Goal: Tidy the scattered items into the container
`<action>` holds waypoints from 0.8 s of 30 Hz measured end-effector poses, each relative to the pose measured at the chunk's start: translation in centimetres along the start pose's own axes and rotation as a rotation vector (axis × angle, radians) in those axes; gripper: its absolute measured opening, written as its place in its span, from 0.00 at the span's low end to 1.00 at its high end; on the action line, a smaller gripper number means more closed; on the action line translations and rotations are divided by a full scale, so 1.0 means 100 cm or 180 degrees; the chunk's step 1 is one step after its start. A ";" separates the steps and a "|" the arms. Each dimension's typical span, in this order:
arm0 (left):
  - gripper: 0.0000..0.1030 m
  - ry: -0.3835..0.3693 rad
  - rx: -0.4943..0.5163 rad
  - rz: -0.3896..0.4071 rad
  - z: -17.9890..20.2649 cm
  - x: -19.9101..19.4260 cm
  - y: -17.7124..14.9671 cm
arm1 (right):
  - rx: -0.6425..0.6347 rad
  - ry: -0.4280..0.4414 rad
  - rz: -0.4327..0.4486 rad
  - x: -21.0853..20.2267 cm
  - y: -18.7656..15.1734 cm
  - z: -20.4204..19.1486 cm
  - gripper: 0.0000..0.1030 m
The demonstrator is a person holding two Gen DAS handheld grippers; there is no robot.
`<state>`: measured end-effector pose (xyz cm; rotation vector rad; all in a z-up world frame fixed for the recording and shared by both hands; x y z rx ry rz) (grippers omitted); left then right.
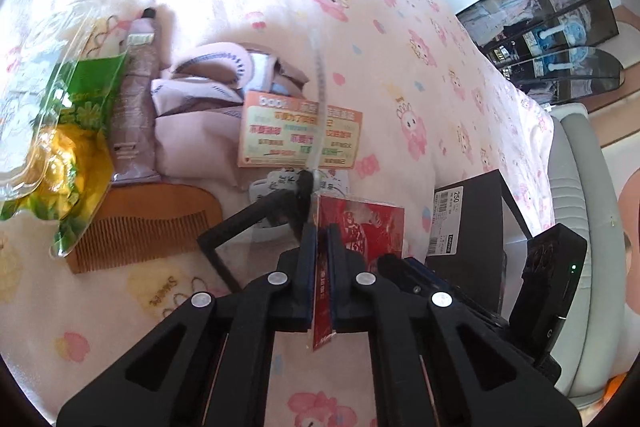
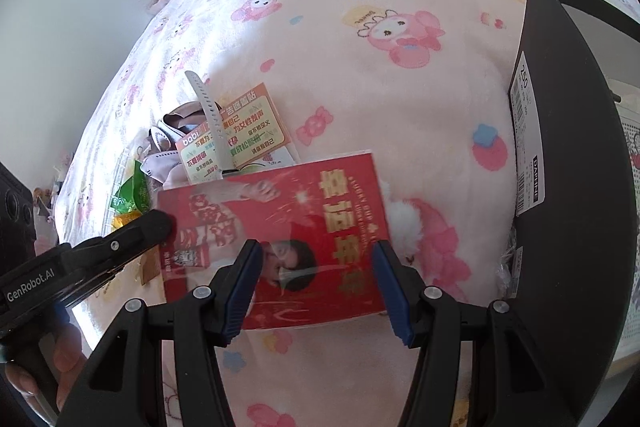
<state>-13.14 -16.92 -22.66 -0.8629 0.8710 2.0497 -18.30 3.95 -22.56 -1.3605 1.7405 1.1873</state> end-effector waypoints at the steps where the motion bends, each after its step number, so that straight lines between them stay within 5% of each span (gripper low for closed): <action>1: 0.04 0.0029 -0.0058 -0.0053 -0.006 0.002 -0.001 | 0.0004 -0.0009 0.0004 0.002 0.001 0.001 0.52; 5: 0.07 0.0221 -0.0251 -0.0259 -0.019 0.018 -0.003 | 0.0125 0.0009 -0.0117 0.017 0.005 0.010 0.54; 12: 0.17 0.0347 -0.0039 -0.0482 -0.006 0.037 -0.011 | -0.0033 0.0045 -0.0155 0.020 -0.002 0.006 0.58; 18: 0.34 0.0292 -0.0189 -0.0506 -0.014 0.037 -0.013 | -0.0149 0.0071 -0.0104 -0.002 -0.010 -0.008 0.44; 21: 0.33 0.0260 -0.0133 -0.0510 -0.010 0.037 -0.015 | -0.0273 0.0080 -0.0023 -0.017 -0.012 -0.020 0.44; 24: 0.18 -0.0138 -0.0118 -0.0471 0.001 0.029 -0.020 | -0.0314 0.0080 0.0055 -0.034 -0.010 -0.022 0.44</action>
Point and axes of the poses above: each gripper's, at about its wrist camera, not at the fingertips, and x roughly the way its jaws point, z to its right, y to its top, the point moved 3 cm from there along x, roughly the way its jaws point, and after that the axes turned 7 degrees about x, right-handed, at the moved point
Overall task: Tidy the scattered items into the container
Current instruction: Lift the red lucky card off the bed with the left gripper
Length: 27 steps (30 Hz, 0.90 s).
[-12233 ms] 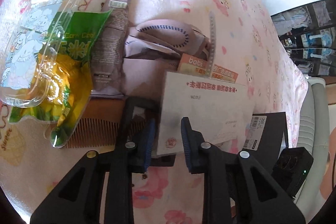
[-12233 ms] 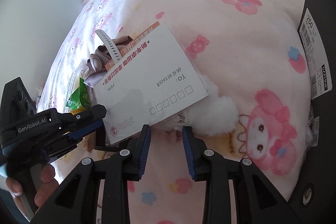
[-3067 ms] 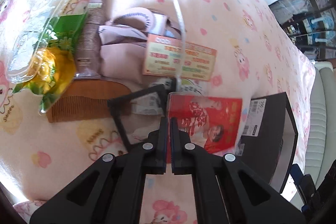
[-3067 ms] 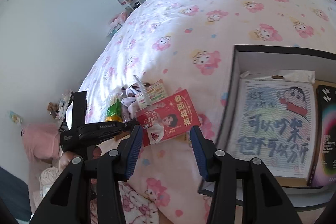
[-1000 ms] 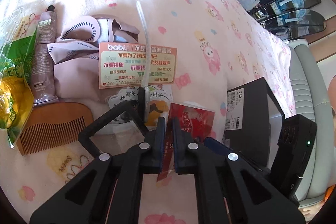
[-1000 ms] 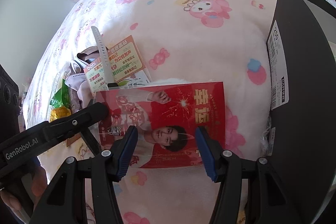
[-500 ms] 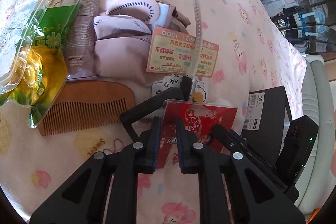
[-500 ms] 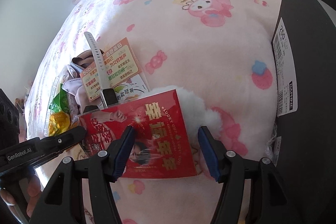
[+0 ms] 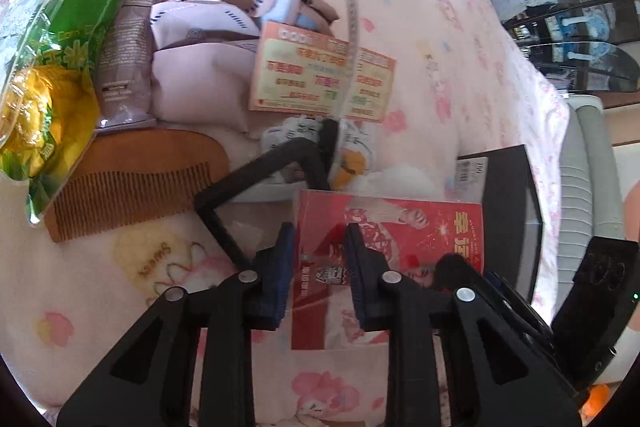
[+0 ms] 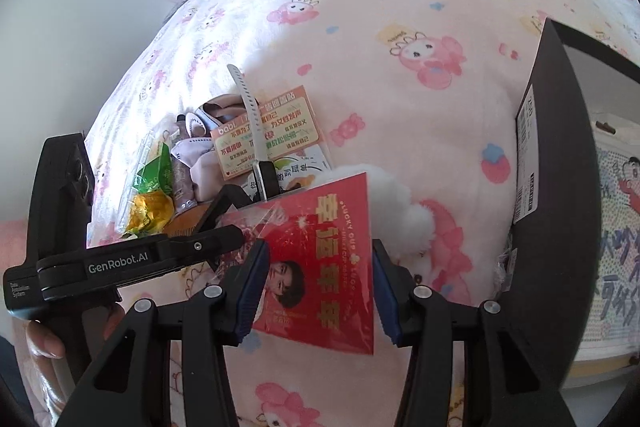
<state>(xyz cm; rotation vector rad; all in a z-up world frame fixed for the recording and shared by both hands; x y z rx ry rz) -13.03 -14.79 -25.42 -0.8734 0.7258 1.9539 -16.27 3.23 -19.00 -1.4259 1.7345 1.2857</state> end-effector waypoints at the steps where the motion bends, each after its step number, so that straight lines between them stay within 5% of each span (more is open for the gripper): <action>1: 0.16 -0.0161 0.0021 -0.0013 0.005 -0.002 -0.002 | 0.0016 0.0061 -0.0015 -0.005 0.002 0.002 0.42; 12: 0.14 -0.0285 0.0507 0.0156 0.088 -0.028 -0.008 | 0.0022 0.0509 0.0224 -0.074 0.010 0.006 0.35; 19: 0.18 0.0106 0.0128 0.0044 0.050 -0.006 -0.004 | 0.0016 0.0487 0.0183 -0.077 0.011 0.019 0.35; 24: 0.51 0.0111 0.0120 -0.0305 0.034 0.019 -0.020 | 0.0022 0.0372 0.0040 -0.057 0.006 0.020 0.35; 27: 0.52 0.0350 0.0175 -0.0383 0.030 0.034 -0.023 | -0.0026 0.0343 -0.0032 -0.044 -0.002 0.015 0.35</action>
Point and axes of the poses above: each gripper's, at about its wrist camera, not at the fingertips, and x roughly the way its jaws point, z to its right, y to its top, the point moved 3 cm from there along x, roughly the way its jaws point, and after that the axes turned 7 degrees about x, right-handed, at the moved point
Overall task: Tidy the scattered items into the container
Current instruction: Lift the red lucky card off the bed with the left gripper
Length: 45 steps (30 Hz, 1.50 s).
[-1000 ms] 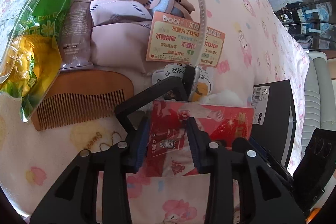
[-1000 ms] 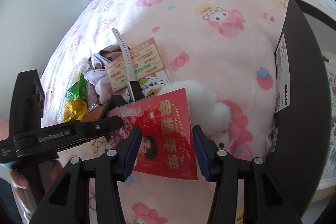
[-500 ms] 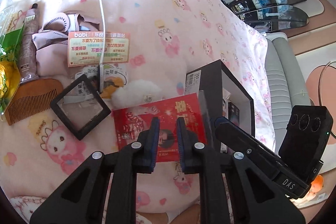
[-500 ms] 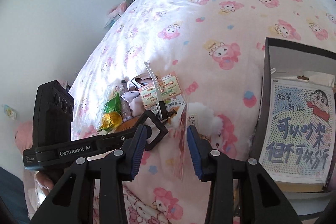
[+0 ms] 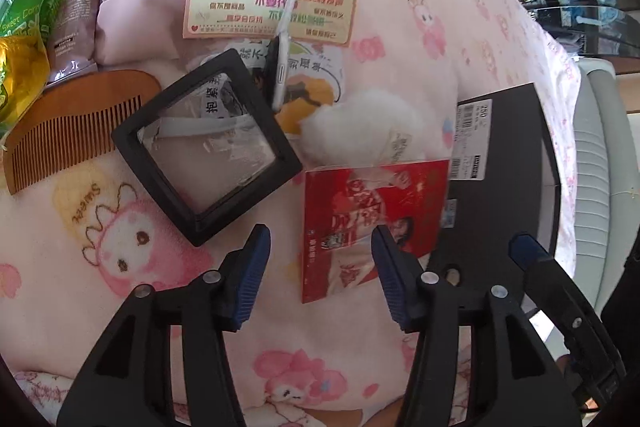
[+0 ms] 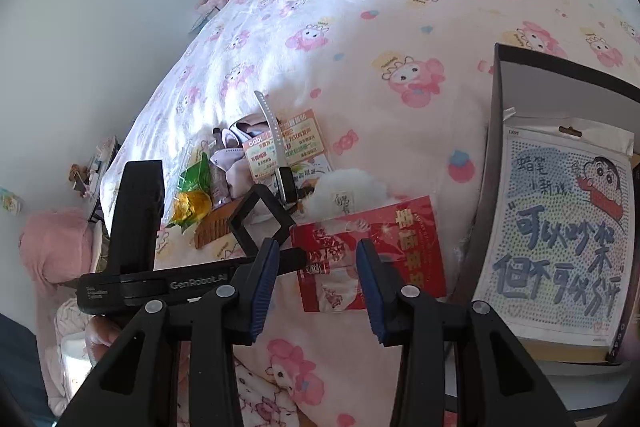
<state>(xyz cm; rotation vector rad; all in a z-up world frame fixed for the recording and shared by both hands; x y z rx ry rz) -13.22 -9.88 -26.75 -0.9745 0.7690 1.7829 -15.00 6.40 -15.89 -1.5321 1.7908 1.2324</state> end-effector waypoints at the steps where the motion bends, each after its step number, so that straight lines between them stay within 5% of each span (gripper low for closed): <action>1: 0.51 -0.0021 -0.0005 -0.0027 0.000 0.005 0.000 | -0.0017 -0.0033 -0.0011 0.004 -0.002 -0.001 0.35; 3: 0.41 -0.0126 -0.0023 -0.0069 0.000 0.013 0.000 | -0.0030 -0.0093 -0.0045 0.011 -0.006 -0.001 0.35; 4: 0.14 -0.0132 -0.0027 -0.0081 0.001 0.015 0.001 | -0.0029 -0.0122 -0.0061 0.014 -0.007 0.000 0.35; 10: 0.02 -0.0153 0.0020 0.0229 0.000 -0.020 0.000 | -0.0130 -0.0263 -0.0057 0.022 -0.012 -0.003 0.35; 18: 0.01 0.0028 -0.0109 0.0435 -0.046 -0.068 0.013 | -0.0103 -0.0296 -0.0169 0.050 -0.013 -0.003 0.36; 21: 0.02 -0.0182 -0.0255 0.0381 -0.057 -0.063 0.014 | -0.0275 -0.0498 -0.0155 0.068 -0.015 -0.007 0.37; 24: 0.02 0.0020 -0.0137 0.0413 -0.051 -0.062 0.017 | -0.0388 -0.0696 -0.0256 0.085 -0.023 -0.008 0.44; 28: 0.16 0.0170 -0.0132 0.0320 -0.051 -0.051 0.019 | -0.0370 -0.0839 -0.0299 0.094 -0.030 -0.005 0.45; 31: 0.31 0.0101 -0.0117 0.0203 -0.051 -0.043 0.019 | -0.0126 -0.0705 -0.0456 0.103 -0.031 0.005 0.59; 35: 0.31 0.0213 -0.0035 0.0156 -0.048 -0.036 0.020 | 0.0234 -0.0355 -0.0580 0.113 -0.031 0.020 0.59; 45: 0.33 0.0255 0.0098 0.0136 -0.034 -0.025 0.018 | 0.0169 -0.0340 -0.0282 0.083 -0.027 0.004 0.46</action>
Point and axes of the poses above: each gripper's, at about its wrist camera, not at the fingertips, and x roughly the way its jaws point, z to its right, y to its top, the point moved 3 cm from there along x, roughly the way its jaws point, and after that the axes turned 7 degrees about x, right-handed, at the moved point
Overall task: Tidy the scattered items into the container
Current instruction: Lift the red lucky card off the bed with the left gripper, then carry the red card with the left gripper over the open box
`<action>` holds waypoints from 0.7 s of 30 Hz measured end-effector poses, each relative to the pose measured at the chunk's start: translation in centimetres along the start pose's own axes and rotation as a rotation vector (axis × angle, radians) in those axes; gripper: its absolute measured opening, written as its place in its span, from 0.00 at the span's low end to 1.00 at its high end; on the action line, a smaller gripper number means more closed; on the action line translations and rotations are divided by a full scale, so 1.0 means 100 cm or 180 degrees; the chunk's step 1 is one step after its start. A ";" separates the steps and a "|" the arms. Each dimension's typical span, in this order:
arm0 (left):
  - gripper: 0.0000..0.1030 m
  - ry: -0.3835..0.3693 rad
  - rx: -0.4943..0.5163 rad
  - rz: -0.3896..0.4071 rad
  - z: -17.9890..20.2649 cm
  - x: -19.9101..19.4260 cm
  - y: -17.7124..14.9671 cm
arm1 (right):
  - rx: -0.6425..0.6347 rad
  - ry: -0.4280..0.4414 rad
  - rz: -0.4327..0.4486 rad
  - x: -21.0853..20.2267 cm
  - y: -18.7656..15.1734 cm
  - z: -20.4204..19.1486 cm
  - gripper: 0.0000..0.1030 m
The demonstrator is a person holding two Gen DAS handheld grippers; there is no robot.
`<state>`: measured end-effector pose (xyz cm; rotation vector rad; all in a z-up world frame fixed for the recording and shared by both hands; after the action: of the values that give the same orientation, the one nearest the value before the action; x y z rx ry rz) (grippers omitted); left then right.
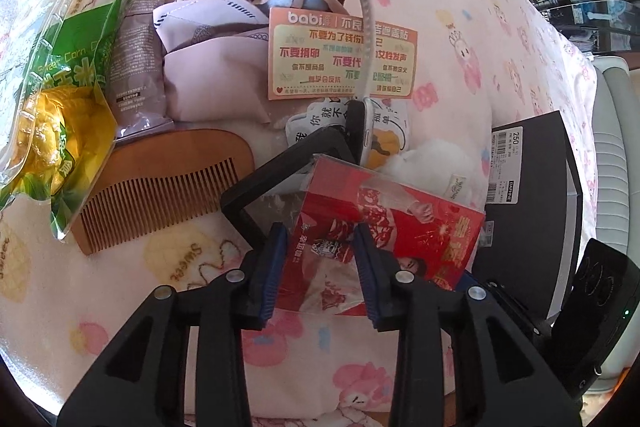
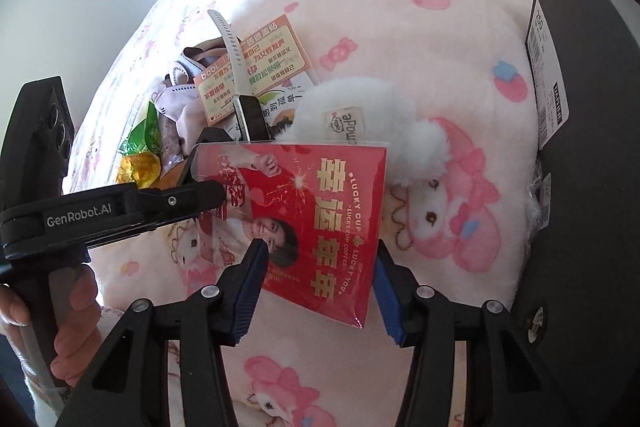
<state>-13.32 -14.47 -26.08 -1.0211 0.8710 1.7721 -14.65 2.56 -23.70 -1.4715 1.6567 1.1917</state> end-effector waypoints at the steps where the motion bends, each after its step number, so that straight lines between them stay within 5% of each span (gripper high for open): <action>1: 0.33 -0.0057 0.0008 0.0025 0.001 -0.004 -0.001 | -0.0037 -0.0027 0.0045 -0.006 -0.001 -0.003 0.46; 9: 0.32 -0.0760 0.0069 0.0324 0.020 -0.051 -0.010 | -0.0243 0.0142 0.0218 -0.072 -0.002 -0.009 0.46; 15: 0.31 -0.1053 0.0470 0.0274 0.095 -0.064 -0.005 | -0.0220 0.0306 0.0466 -0.128 0.016 0.003 0.46; 21: 0.28 -0.0898 0.0890 0.0164 0.177 -0.054 0.010 | -0.0068 0.0286 0.0683 -0.166 0.028 0.045 0.46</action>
<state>-17.66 -1.31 -13.71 -0.5576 0.9385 1.7254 -14.71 13.54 -10.16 -1.4054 1.9072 1.2762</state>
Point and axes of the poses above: each gripper's, at about its wrist camera, not at the fingertips, and x roughly the way its jaws point, z to its right, y to its top, the point moved 3 cm from there along x, roughly the way its jaws point, and after that the axes turned 7 degrees about x, right-handed, at the moved point
